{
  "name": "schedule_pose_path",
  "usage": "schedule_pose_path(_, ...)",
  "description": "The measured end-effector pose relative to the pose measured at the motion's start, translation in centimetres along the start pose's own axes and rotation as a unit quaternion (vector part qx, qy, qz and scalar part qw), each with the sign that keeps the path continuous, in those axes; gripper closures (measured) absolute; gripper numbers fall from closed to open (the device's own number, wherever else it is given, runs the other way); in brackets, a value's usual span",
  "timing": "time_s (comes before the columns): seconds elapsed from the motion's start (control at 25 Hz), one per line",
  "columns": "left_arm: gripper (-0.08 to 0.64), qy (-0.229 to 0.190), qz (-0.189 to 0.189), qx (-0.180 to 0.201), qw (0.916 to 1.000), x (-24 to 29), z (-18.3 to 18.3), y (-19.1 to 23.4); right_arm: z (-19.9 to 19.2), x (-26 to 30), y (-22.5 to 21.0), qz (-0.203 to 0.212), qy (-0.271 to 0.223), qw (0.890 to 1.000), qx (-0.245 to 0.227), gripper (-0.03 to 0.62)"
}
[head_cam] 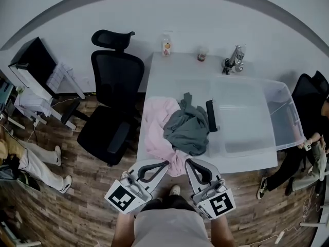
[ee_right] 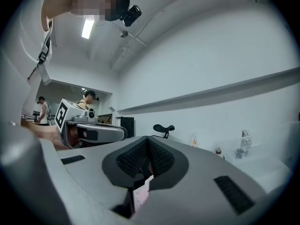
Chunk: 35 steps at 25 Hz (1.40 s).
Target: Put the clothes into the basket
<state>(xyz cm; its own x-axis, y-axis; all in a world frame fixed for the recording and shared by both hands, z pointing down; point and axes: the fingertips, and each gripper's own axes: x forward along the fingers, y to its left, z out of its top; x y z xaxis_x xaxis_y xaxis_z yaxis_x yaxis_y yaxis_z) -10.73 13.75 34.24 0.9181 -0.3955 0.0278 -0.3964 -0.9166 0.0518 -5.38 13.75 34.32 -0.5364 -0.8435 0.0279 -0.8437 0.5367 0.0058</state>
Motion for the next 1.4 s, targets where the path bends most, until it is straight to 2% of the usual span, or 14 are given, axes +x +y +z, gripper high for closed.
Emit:
schedule_pose_path(0.24, 0.559, 0.001, 0.010, 0.000, 0.9999, 1.8, 0.1, 0.5, 0.3, 0.6, -1.5, 0.019, -0.008, 1.000, -0.007, 0.588)
schedule_pose_path(0.56, 0.559, 0.006, 0.007, 0.005, 0.9999, 3.5, -0.2, 1.7, -0.3, 1.3, -3.5, 0.010, -0.006, 1.000, -0.007, 0.588)
schedule_pose_path(1.4, 0.558, -0.009, -0.067, -0.009, 0.9976, 8.2, -1.4, 10.6, -1.5, 7.9, -10.2, -0.061, 0.031, 0.998, -0.013, 0.586)
